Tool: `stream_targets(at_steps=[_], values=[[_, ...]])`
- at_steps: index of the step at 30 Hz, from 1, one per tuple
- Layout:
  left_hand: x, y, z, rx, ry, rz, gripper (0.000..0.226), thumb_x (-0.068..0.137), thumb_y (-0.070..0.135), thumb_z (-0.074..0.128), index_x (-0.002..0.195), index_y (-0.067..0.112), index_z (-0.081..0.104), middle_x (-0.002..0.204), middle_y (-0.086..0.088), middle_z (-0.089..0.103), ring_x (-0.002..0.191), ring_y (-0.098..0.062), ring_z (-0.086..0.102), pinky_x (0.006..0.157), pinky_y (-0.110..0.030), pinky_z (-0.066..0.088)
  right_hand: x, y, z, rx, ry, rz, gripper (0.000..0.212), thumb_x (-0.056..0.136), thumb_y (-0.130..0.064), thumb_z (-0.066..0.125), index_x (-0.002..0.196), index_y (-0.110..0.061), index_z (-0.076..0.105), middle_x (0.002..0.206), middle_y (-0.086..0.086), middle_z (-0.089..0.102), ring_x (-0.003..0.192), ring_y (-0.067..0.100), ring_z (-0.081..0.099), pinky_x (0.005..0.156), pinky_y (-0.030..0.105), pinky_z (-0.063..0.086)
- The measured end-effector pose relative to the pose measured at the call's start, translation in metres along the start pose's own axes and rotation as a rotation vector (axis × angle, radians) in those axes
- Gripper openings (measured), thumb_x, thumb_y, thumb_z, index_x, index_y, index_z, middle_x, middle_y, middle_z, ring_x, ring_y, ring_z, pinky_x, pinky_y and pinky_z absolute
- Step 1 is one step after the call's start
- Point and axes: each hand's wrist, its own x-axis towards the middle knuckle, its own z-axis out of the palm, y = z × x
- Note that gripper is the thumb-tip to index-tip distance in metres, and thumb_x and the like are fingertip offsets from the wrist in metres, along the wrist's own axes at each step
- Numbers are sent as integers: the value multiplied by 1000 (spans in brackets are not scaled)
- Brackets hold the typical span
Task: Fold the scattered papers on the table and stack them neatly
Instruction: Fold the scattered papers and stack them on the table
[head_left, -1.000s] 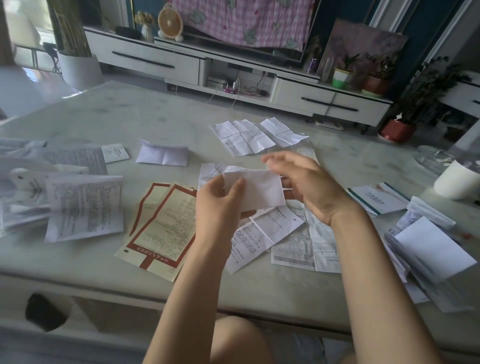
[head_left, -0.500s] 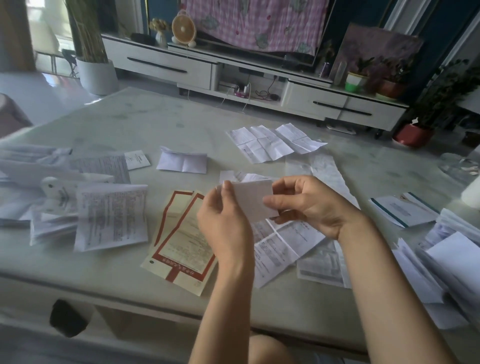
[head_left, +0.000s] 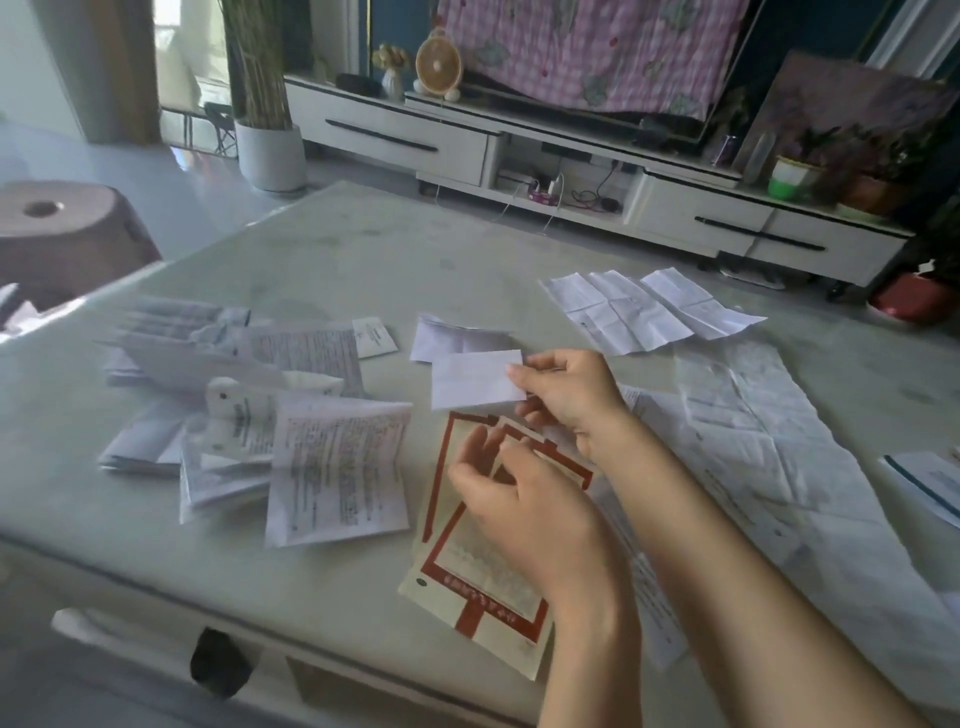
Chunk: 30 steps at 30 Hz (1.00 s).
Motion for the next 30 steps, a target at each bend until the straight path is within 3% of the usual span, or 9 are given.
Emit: stream_targets(at_steps=[4, 8, 11, 17, 20, 22, 24, 27, 30], values=[[4, 2, 0, 17, 7, -24, 22, 93, 6, 42, 102, 24, 51, 102, 4, 60, 91, -9, 60, 63, -17, 45, 4, -1, -6, -274, 117, -135, 30, 84, -30, 67, 106, -10, 61, 93, 3, 61, 72, 19, 61, 64, 25, 50], [-2, 1, 3, 89, -80, -17, 22, 92, 5, 42, 101, 23, 52, 106, -1, 60, 97, -16, 59, 72, -22, 44, -12, 11, -58, -194, 104, -123, 15, 85, -15, 66, 99, -10, 63, 80, 0, 61, 54, 10, 52, 42, 13, 39], [-10, -3, 3, 182, -189, -16, 22, 91, 6, 44, 96, 26, 52, 105, -2, 60, 99, -19, 58, 86, -33, 48, -24, 21, -107, -256, 88, -46, 18, 84, -7, 66, 102, -5, 63, 76, 1, 59, 59, 11, 53, 53, 18, 44], [-22, -14, 4, 348, -380, -32, 22, 91, 9, 47, 87, 30, 52, 97, 3, 62, 95, -15, 60, 93, -39, 48, -48, 45, -149, -617, -55, 206, 71, 66, -35, 82, 123, -14, 46, 113, 6, 51, 101, 18, 53, 83, 29, 43], [-24, -15, 5, 384, -415, -22, 21, 89, 8, 47, 87, 28, 54, 99, 0, 63, 98, -19, 61, 95, -41, 47, -55, 50, -143, -712, -56, 207, 90, 59, -35, 86, 131, -15, 37, 129, 6, 46, 116, 22, 48, 94, 34, 42], [-29, -16, 5, 393, -441, -13, 20, 89, 7, 47, 90, 25, 56, 101, -1, 64, 99, -19, 61, 95, -41, 47, -56, 49, -145, -710, -25, 176, 80, 61, -28, 86, 126, -14, 41, 120, 3, 50, 107, 20, 52, 83, 32, 45], [-29, -16, 2, 397, -458, -5, 20, 89, 7, 47, 97, 21, 58, 101, -1, 64, 98, -18, 60, 94, -38, 47, -54, 44, -149, -648, 2, 130, 51, 70, -16, 80, 111, -12, 51, 99, 2, 57, 84, 16, 57, 68, 29, 46], [-29, -14, 1, 414, -452, 61, 20, 90, 6, 47, 102, 18, 56, 97, 2, 61, 90, -10, 58, 81, -26, 47, -59, 32, -167, -246, -1, 120, 18, 79, -1, 69, 95, -5, 62, 82, 7, 61, 68, 17, 58, 69, 32, 50], [-24, -14, -1, 469, -417, 188, 27, 87, 9, 52, 113, 16, 52, 95, 5, 56, 84, -6, 53, 71, -20, 40, -71, 22, -189, 93, -40, 125, 10, 82, -1, 63, 85, -11, 63, 79, 8, 64, 63, 15, 63, 61, 26, 54]])
